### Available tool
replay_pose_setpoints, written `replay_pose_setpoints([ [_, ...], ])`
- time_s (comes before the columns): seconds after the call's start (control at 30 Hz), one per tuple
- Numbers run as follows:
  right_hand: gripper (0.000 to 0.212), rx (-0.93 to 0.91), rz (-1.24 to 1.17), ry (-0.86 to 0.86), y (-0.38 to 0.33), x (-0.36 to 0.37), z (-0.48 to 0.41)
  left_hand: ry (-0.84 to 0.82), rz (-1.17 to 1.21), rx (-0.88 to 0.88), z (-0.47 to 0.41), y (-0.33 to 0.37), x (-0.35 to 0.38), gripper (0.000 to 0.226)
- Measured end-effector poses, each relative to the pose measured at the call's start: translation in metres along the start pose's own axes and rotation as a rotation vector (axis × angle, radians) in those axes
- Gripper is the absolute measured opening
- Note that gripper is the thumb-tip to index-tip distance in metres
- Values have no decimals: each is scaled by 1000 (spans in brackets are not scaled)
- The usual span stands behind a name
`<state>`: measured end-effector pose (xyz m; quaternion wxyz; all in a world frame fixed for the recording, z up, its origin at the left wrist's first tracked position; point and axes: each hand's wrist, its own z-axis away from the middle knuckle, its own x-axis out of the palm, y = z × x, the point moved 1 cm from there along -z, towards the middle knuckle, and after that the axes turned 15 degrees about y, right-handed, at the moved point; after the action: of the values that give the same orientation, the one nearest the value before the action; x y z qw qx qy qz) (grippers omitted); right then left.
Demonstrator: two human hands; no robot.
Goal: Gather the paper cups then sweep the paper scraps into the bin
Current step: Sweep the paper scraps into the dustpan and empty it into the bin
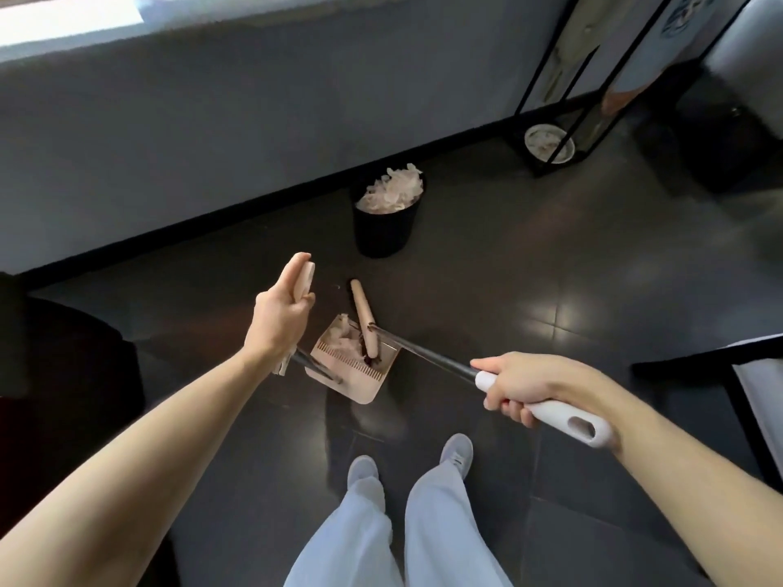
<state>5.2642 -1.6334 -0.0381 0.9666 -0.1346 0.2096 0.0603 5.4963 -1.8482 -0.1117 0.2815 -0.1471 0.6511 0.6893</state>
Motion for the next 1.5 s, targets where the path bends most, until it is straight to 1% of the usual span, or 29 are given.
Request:
replay_pose_setpoints([
  [0.17, 75, -141, 183, 92, -42, 0, -7, 49, 32, -31, -10, -16, -27, 58],
  [0.27, 72, -184, 211, 132, -68, 14, -27, 99, 32, -48, -22, -22, -37, 56],
  [0.3, 68, -193, 224, 140, -76, 20, -35, 119, 40, -65, -27, -24, -40, 56],
  [0.37, 48, -212, 300, 194, -91, 33, -47, 146, 62, -97, -37, -26, -42, 56],
  [0.4, 38, -222, 372, 230, -97, 38, -53, 155, 69, -107, -43, -26, -43, 56],
  [0.47, 29, -250, 526, 287, -109, 46, -63, 170, 71, -114, -55, -25, -44, 56],
  [0.53, 28, -285, 649, 323, -123, 51, -74, 207, 74, -117, -67, -23, -42, 56],
  [0.6, 36, -309, 716, 328, -133, 56, -89, 260, 88, -129, -78, -21, -35, 57],
  [0.67, 40, -300, 668, 266, -137, 58, -108, 270, 103, -136, -89, -13, -23, 58],
  [0.73, 44, -243, 608, 163, -138, 60, -119, 247, 94, -142, -98, -6, -12, 58],
  [0.83, 55, -203, 616, 93, -140, 60, -131, 235, 67, -157, -110, -2, -13, 58],
  [1.0, 64, -249, 657, 119, -146, 54, -131, 232, 47, -158, -115, -10, -24, 55],
  [1.13, 73, -126, 417, 31, -125, 56, -124, 205, 52, -125, -109, -3, -12, 55],
  [1.23, 77, -69, 374, -28, -104, 51, -110, 200, 61, -128, -99, -3, -9, 56],
  [1.33, 77, -49, 374, -38, -91, 36, -92, 211, 72, -127, -90, -6, -14, 54],
  [1.4, 75, -43, 324, -35, -85, 25, -78, 222, 79, -130, -81, -10, -19, 54],
  [1.5, 72, -88, 323, 0, -78, 13, -53, 233, 83, -138, -63, -17, -28, 55],
])
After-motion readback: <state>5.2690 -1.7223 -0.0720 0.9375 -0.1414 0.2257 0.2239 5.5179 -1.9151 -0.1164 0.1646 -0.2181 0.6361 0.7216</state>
